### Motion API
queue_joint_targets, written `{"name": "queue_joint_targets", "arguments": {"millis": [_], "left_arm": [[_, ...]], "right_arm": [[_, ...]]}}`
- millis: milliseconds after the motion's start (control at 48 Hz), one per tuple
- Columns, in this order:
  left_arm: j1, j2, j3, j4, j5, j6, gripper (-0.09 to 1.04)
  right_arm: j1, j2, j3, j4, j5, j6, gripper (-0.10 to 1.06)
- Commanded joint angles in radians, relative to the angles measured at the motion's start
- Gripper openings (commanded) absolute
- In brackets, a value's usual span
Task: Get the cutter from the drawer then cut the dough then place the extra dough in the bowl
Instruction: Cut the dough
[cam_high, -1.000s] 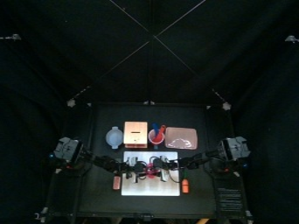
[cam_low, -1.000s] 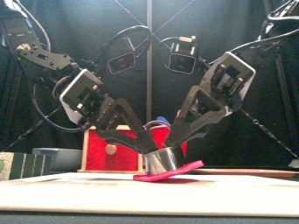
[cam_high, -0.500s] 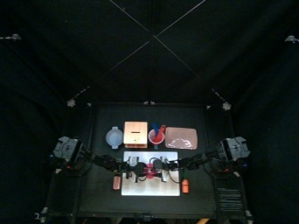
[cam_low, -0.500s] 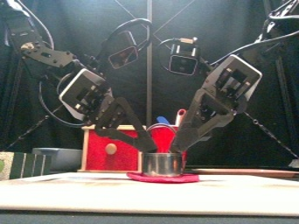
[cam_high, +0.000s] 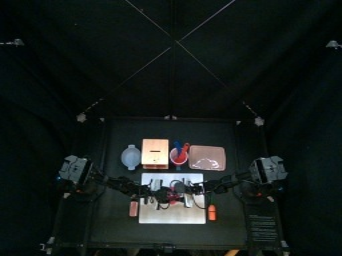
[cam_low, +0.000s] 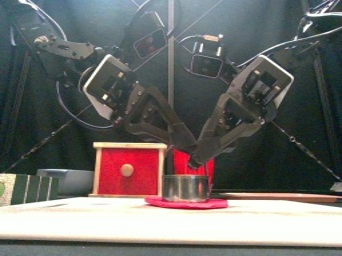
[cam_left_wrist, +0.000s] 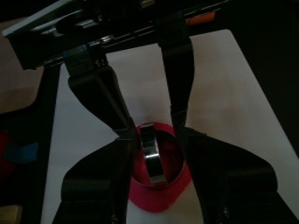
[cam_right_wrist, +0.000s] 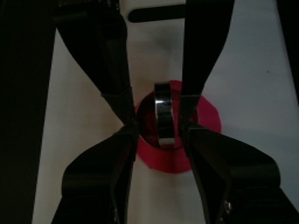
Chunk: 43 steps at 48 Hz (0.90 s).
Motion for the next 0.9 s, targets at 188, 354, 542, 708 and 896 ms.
{"name": "queue_joint_targets", "arguments": {"millis": [188, 354, 542, 708, 896], "left_arm": [[0.005, -0.118, 0.04, 0.005, -0.015, 0.012, 0.8], [0.006, -0.152, 0.107, -0.003, -0.037, 0.012, 0.8], [0.006, -0.147, 0.158, -0.028, -0.077, 0.012, 0.79], [0.005, -0.11, 0.183, -0.049, -0.158, 0.012, 0.72], [-0.023, -0.041, 0.183, -0.084, -0.258, 0.008, 0.59]], "right_arm": [[-0.018, -0.072, -0.021, -0.017, 0.035, 0.006, 0.79], [-0.018, -0.107, -0.023, -0.017, 0.086, 0.006, 0.79], [-0.021, -0.16, -0.029, -0.017, 0.146, 0.008, 0.79], [-0.021, -0.169, -0.041, -0.012, 0.172, 0.009, 0.79], [-0.015, -0.166, -0.06, -0.012, 0.176, 0.008, 0.79]]}}
